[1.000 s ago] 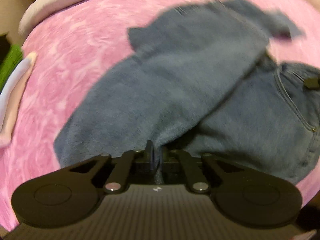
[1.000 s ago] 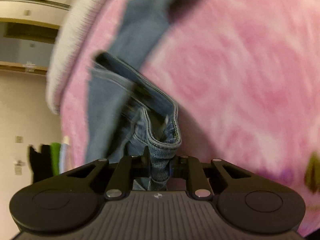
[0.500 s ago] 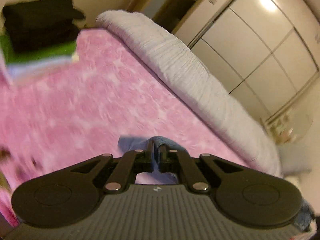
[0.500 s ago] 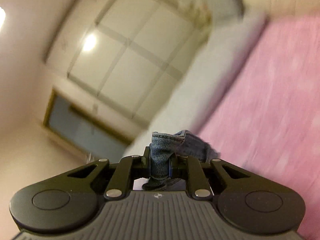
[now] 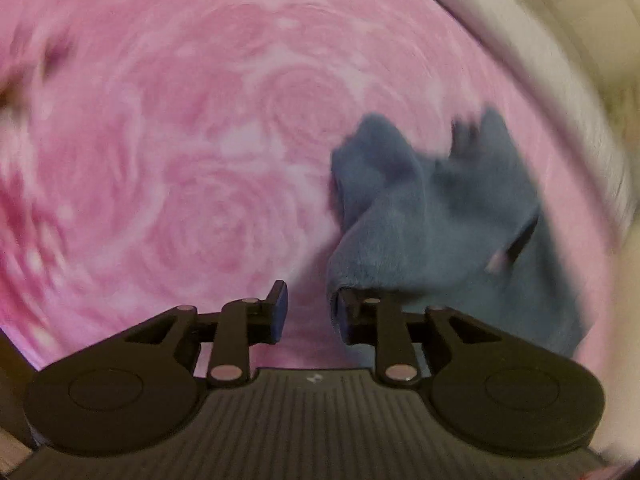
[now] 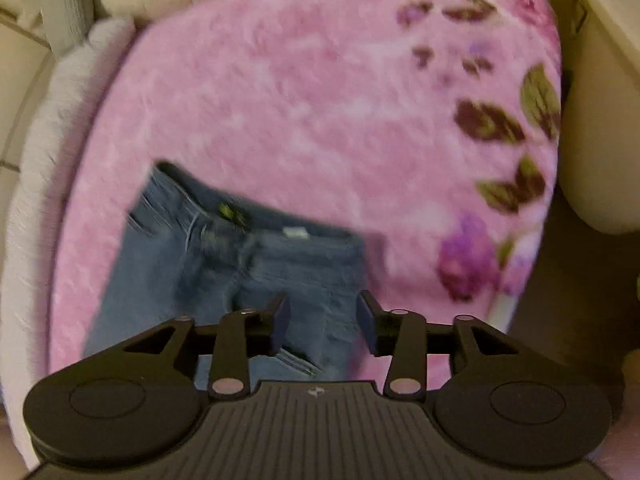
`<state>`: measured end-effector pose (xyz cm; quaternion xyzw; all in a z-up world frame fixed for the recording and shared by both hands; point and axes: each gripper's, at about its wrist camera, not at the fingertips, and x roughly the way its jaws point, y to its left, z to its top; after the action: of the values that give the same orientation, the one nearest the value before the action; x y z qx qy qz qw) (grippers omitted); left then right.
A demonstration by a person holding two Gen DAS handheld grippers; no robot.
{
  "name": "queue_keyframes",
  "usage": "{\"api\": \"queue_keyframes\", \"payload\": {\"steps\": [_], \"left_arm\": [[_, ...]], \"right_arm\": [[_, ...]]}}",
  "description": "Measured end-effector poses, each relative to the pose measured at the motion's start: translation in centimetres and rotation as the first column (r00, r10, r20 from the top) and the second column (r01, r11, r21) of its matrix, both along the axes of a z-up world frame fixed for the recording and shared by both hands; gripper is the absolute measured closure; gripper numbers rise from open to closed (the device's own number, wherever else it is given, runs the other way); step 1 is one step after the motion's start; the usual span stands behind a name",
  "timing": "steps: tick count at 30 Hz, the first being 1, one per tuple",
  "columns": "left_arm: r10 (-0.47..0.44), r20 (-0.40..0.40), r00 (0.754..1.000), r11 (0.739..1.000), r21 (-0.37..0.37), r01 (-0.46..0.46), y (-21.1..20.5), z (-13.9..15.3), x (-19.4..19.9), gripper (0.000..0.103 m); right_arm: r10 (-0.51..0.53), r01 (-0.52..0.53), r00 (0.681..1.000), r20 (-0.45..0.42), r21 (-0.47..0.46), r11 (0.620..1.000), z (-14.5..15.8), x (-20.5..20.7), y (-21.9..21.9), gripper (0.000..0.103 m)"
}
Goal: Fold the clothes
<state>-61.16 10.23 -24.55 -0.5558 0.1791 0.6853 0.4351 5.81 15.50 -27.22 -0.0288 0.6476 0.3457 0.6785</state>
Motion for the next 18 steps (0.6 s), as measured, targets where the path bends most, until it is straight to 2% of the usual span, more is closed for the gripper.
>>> {"api": "queue_keyframes", "payload": {"steps": [1, 2, 3, 4, 5, 8, 9, 11, 14, 16, 18], "left_arm": [[-0.095, -0.079, 0.992, 0.995, -0.031, 0.093, 0.8, 0.7, 0.9, 0.078], [-0.213, -0.164, 0.963, 0.976, -0.072, 0.203, 1.5, 1.2, 2.4, 0.077], [-0.312, -0.212, 0.926, 0.95, -0.092, 0.299, 1.9, 1.8, 4.1, 0.075], [-0.406, -0.255, 0.878, 0.914, -0.114, 0.389, 2.4, 2.4, 5.8, 0.073], [-0.494, -0.294, 0.818, 0.869, -0.139, 0.475, 2.8, 3.0, 7.5, 0.067], [-0.61, -0.368, 0.702, 0.781, -0.129, 0.611, 3.9, 4.1, 11.4, 0.056], [-0.624, -0.383, 0.681, 0.766, -0.129, 0.63, 4.6, 3.7, 12.1, 0.05], [-0.645, -0.412, 0.644, 0.74, -0.128, 0.66, 5.9, 2.8, 13.3, 0.049], [-0.651, -0.438, 0.62, 0.733, -0.153, 0.663, 8.3, -0.5, 13.5, 0.053], [-0.643, -0.443, 0.625, 0.741, -0.153, 0.654, 9.7, -1.9, 13.4, 0.054], [-0.612, -0.416, 0.672, 0.769, -0.117, 0.628, 10.8, -2.4, 12.9, 0.059]], "right_arm": [[0.011, -0.011, 1.0, -0.011, -0.009, 1.0, -0.6, -0.4, -0.3, 0.055], [0.017, -0.018, 1.0, -0.026, -0.012, 1.0, -0.9, -0.7, -0.4, 0.055], [0.017, -0.018, 0.999, -0.039, -0.013, 1.0, -1.2, -1.1, -0.4, 0.055], [0.015, -0.016, 0.999, -0.05, -0.015, 1.0, -1.5, -1.4, -0.4, 0.054], [0.016, -0.017, 0.998, -0.055, -0.015, 1.0, -1.7, -1.7, -0.4, 0.053], [0.02, -0.021, 0.998, -0.052, -0.016, 1.0, -2.1, -2.2, -0.2, 0.045], [0.018, -0.019, 0.999, -0.046, -0.018, 1.0, -2.3, -2.3, -0.2, 0.043], [0.011, -0.012, 0.999, -0.035, -0.016, 1.0, -2.7, -2.5, -0.1, 0.042], [-0.016, 0.016, 1.0, -0.025, 0.011, 1.0, -3.6, -2.0, -0.2, 0.042], [-0.032, 0.032, 0.999, -0.018, 0.029, 0.999, -4.3, -1.4, -0.1, 0.042], [-0.046, 0.047, 0.999, -0.011, 0.046, 0.998, -5.0, -0.7, 0.1, 0.042]]}}
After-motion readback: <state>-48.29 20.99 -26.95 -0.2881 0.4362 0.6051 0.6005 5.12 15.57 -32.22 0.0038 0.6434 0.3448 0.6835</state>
